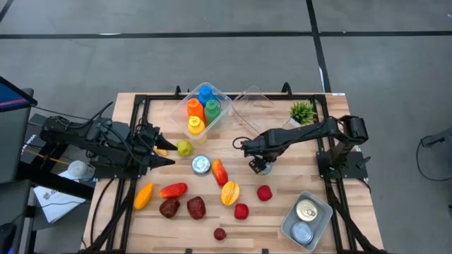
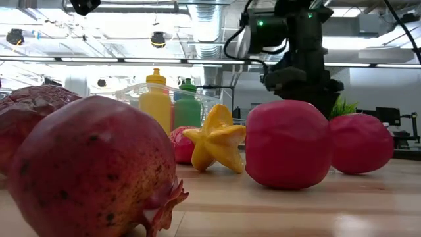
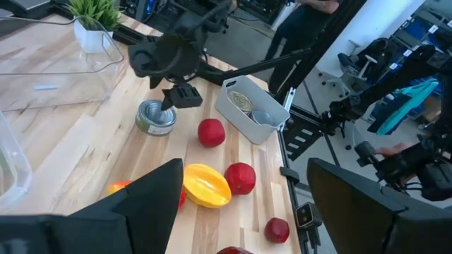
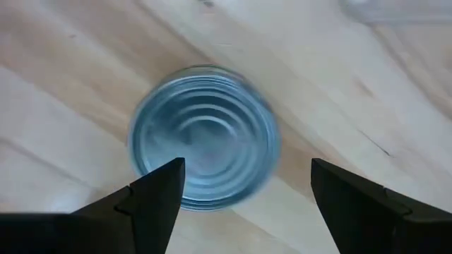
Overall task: Pick & Place Food Item
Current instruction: Put the green tuna can into the gray bin
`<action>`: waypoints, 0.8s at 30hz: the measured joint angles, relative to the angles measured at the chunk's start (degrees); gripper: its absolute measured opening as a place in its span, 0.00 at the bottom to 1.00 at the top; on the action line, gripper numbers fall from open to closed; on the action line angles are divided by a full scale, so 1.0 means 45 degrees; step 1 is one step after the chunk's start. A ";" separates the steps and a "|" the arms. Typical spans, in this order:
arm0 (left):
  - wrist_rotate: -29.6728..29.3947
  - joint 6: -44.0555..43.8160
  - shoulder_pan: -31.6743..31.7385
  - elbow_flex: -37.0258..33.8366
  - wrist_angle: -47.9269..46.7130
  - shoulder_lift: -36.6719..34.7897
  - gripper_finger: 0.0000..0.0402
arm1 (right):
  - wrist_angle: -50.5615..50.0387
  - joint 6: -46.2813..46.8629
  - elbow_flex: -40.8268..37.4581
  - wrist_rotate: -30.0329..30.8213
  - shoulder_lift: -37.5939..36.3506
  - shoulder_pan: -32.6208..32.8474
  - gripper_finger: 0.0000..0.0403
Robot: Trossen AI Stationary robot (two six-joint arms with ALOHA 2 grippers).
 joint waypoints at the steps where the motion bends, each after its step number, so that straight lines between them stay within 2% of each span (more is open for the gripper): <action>1: -0.0001 0.0000 0.0000 0.0000 -0.0003 0.0000 0.73 | 0.0136 -0.0321 -0.0090 -0.0264 0.0000 -0.0128 0.74; 6: -0.0004 -0.0005 0.0004 0.0000 -0.0010 0.0000 0.73 | 0.1037 -0.1686 -0.0806 -0.1605 0.0000 -0.0621 0.73; 9: -0.0001 -0.0007 0.0003 0.0000 -0.0010 0.0000 0.73 | 0.1688 -0.1975 -0.1325 -0.2132 -0.0027 -0.0744 0.69; 11: -0.0001 -0.0008 0.0003 0.0000 -0.0015 0.0000 0.73 | 0.1992 -0.1978 -0.1592 -0.2422 -0.0087 -0.0810 0.62; 13: 0.0000 -0.0005 0.0000 0.0000 -0.0015 0.0001 0.73 | 0.2019 -0.1972 -0.1686 -0.2716 -0.0087 -0.0842 0.50; 18: -0.0004 -0.0005 0.0000 0.0000 -0.0015 0.0000 0.73 | 0.2313 -0.1860 -0.1691 -0.2967 -0.0069 -0.0735 0.10; 19: -0.0004 -0.0005 0.0001 0.0000 -0.0015 0.0000 0.73 | 0.2355 -0.1849 -0.1696 -0.2992 -0.0063 -0.0738 0.05; 24: -0.0130 0.0014 0.0000 0.0000 -0.0015 0.0000 0.73 | 0.2402 -0.1423 -0.1706 -0.2829 -0.0058 -0.0742 0.03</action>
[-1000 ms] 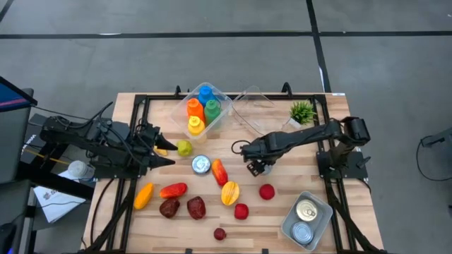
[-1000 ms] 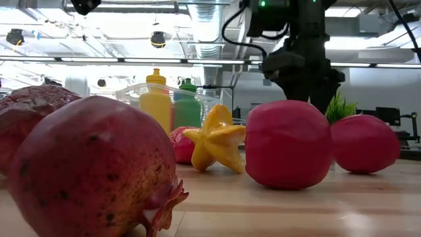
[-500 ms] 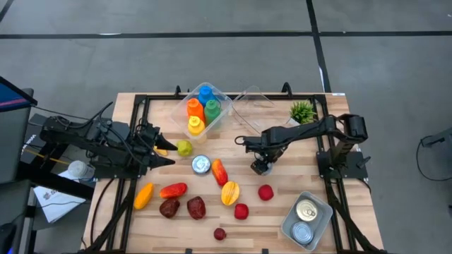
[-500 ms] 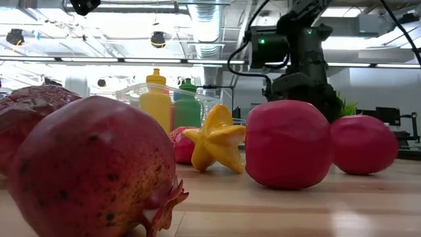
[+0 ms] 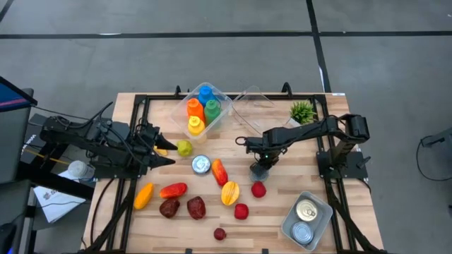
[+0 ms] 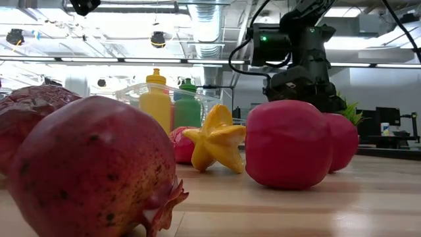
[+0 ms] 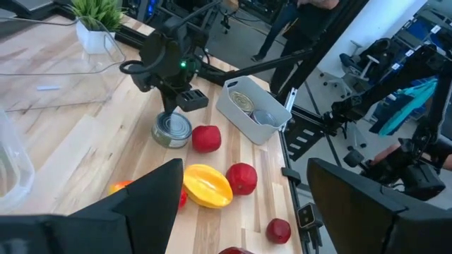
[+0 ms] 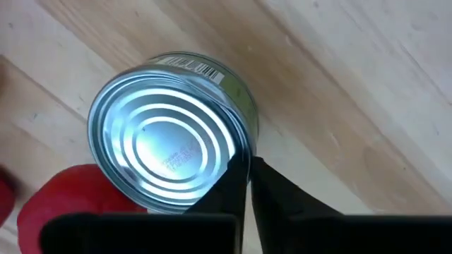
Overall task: Pick & Place Food Item
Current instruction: Put the green tuna can into the gray bin
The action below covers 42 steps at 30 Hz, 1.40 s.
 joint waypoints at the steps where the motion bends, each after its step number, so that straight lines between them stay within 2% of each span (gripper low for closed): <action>1: -0.0100 0.0000 0.0000 0.0000 0.0000 0.0000 0.73 | 0.0015 0.0000 0.0018 0.0079 0.0000 0.0026 0.02; 7: -0.0643 0.0011 0.0003 0.0000 0.0007 0.0028 0.73 | 0.0056 0.0247 0.0388 0.1673 -0.0456 0.0439 0.00; 11: -0.0714 -0.0014 0.0005 -0.0002 0.0184 0.0271 0.73 | 0.0100 0.0651 0.0529 0.1971 -0.0976 0.0514 0.00; 17: -0.0710 -0.0014 0.0005 -0.0005 0.2094 0.1385 0.73 | 0.0080 0.1852 0.0529 0.2462 -0.1662 0.1232 0.00; 21: -0.0407 0.0094 0.0010 0.0000 0.4073 0.2815 0.70 | -0.0114 0.2863 0.0535 0.2657 -0.2346 0.1989 0.00; 26: 0.1421 0.0639 0.0432 0.0000 0.6492 0.5207 0.55 | -0.0286 0.4022 0.0549 0.3345 -0.3147 0.3119 0.00; 29: 0.1598 0.0813 0.0701 -0.0003 0.7747 0.6754 0.37 | -0.0371 0.4969 0.0549 0.4061 -0.3459 0.3700 0.00; 33: 0.1593 0.1532 0.1034 -0.0005 0.9464 0.8741 0.07 | -0.0377 0.6030 0.0549 0.4894 -0.3648 0.4350 0.00; 34: 0.1593 0.1616 0.1107 -0.0005 0.9946 0.9240 0.04 | -0.0418 0.6235 0.0549 0.5024 -0.3643 0.4471 0.00; 37: 0.1598 0.1610 0.1328 0.0037 1.0899 1.0557 0.03 | -0.0449 0.6663 0.0568 0.5166 -0.3518 0.4729 0.00; 42: 0.2027 0.1446 0.1501 0.0889 1.0717 1.2512 0.00 | -0.0268 0.6812 0.0452 0.5174 -0.3361 0.4975 0.00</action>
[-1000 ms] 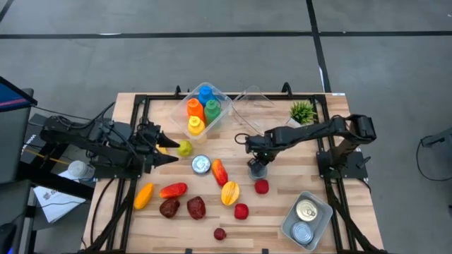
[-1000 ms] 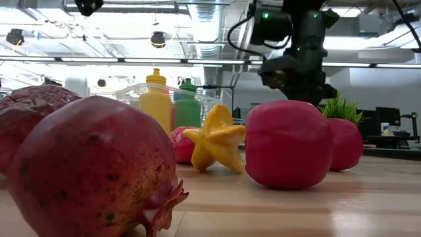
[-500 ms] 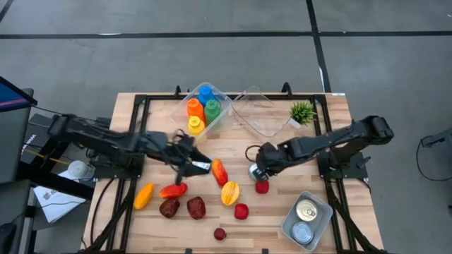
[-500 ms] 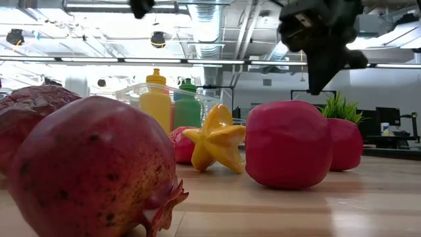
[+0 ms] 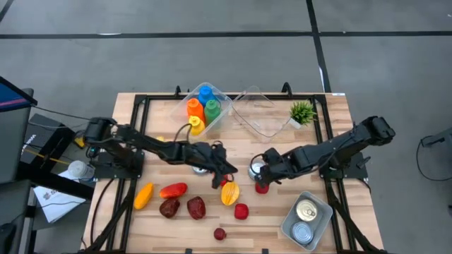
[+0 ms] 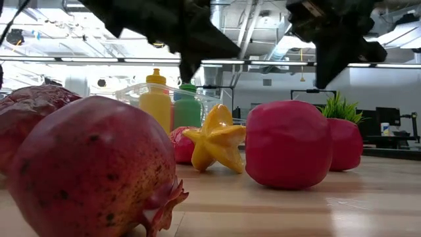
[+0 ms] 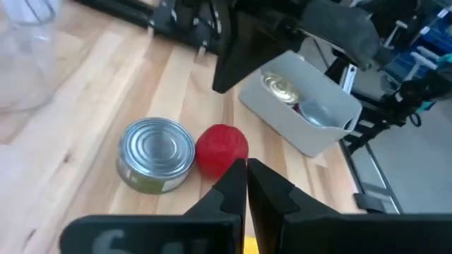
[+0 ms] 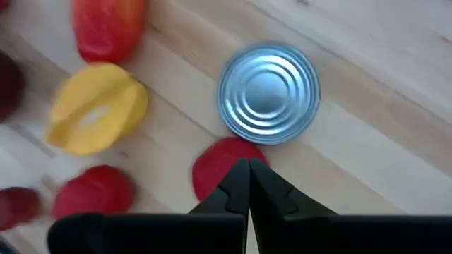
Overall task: Pick & Place Food Item
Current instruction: Put the green tuna can into the gray bin
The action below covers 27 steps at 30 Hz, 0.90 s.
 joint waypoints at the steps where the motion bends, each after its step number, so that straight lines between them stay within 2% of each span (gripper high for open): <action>1: 0.0050 -0.0008 -0.0001 0.0251 0.0027 0.0327 0.00 | -0.0071 -0.0002 -0.0148 -0.0002 0.0025 0.0037 0.00; 7: -0.0179 -0.0008 -0.0083 0.1414 -0.1384 0.0955 0.00 | 0.0999 0.0135 -0.1795 0.0047 0.0010 -0.0194 0.00; 16: -0.0846 -0.0018 -0.0058 0.1471 -0.3598 -0.0214 0.00 | 0.4343 0.0763 -0.4400 -0.0342 -0.0145 -0.1077 0.00; 20: -0.1350 -0.0001 -0.0057 0.1471 -0.4476 -0.0451 0.00 | 0.5230 0.0231 -0.4605 -0.0342 -0.0145 -0.1667 0.00; 27: -0.1542 0.0001 0.0132 0.1132 -0.4224 -0.0062 0.00 | 0.6946 -0.0655 -0.4605 -0.0342 -0.0155 -0.2230 0.00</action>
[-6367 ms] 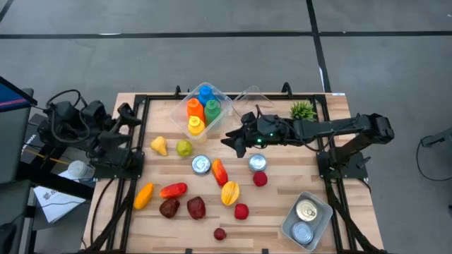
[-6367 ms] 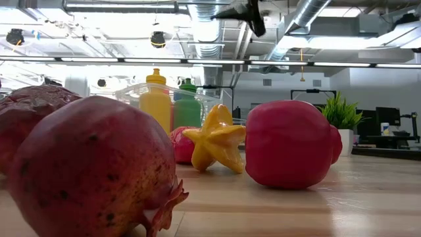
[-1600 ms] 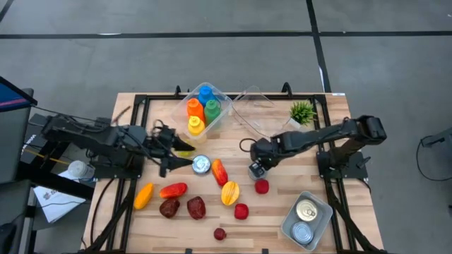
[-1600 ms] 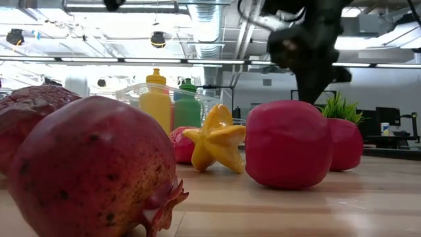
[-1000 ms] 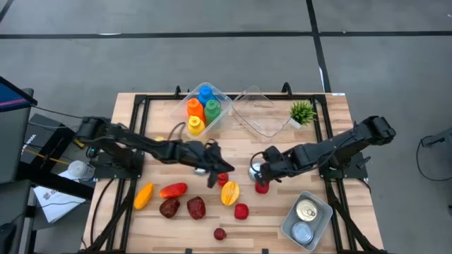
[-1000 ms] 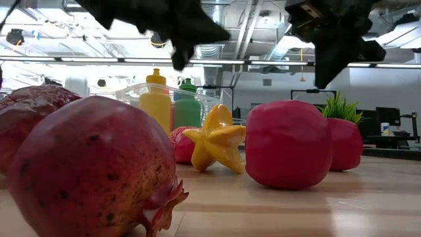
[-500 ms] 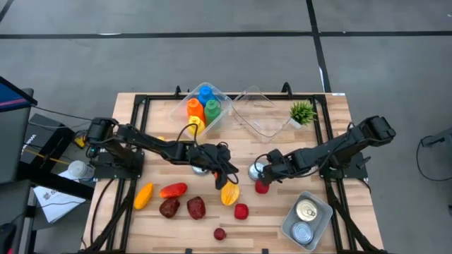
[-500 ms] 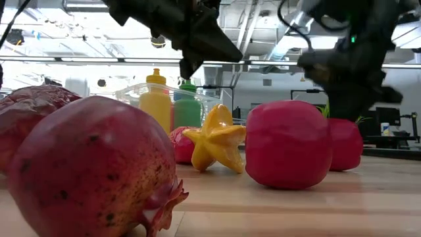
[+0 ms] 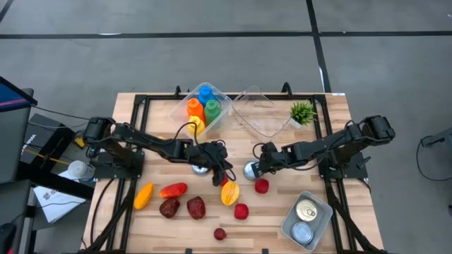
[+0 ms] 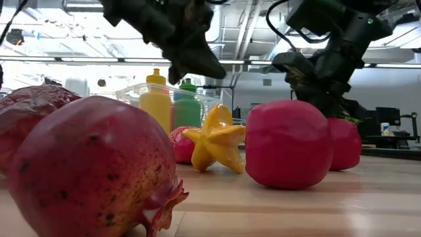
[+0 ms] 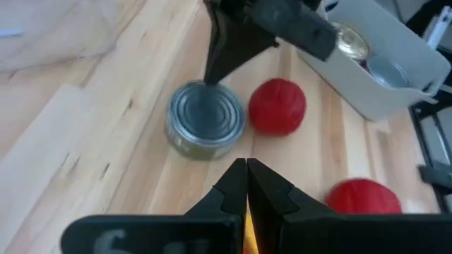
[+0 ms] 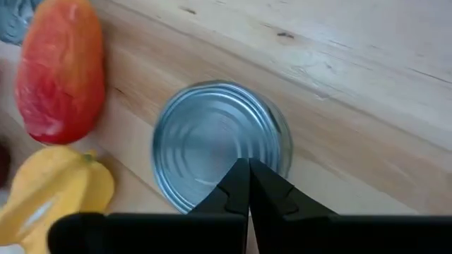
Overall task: Pick & Place Food Item
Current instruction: Put the green tuna can into the gray bin
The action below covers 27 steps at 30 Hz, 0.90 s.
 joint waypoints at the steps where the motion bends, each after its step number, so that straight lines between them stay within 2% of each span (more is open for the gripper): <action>1: 0.0004 -0.0006 0.0043 -0.0040 0.0326 0.0139 0.00 | 0.0054 -0.0021 0.0000 0.0000 0.0000 -0.0035 0.00; 9: 0.1094 -0.0122 0.0048 -0.0004 0.2347 0.1936 0.00 | 0.0093 0.0072 0.0007 0.0437 -0.0185 0.0061 0.00; 17: 0.1064 -0.0123 0.0120 0.0435 0.2370 0.2819 0.00 | -0.1276 0.1347 -0.0015 0.0427 0.0062 0.0235 0.00; 27: 0.0986 -0.0019 0.0242 0.0403 0.1753 0.2894 0.00 | 0.1811 0.0729 0.0066 0.0189 0.1491 -0.0105 0.00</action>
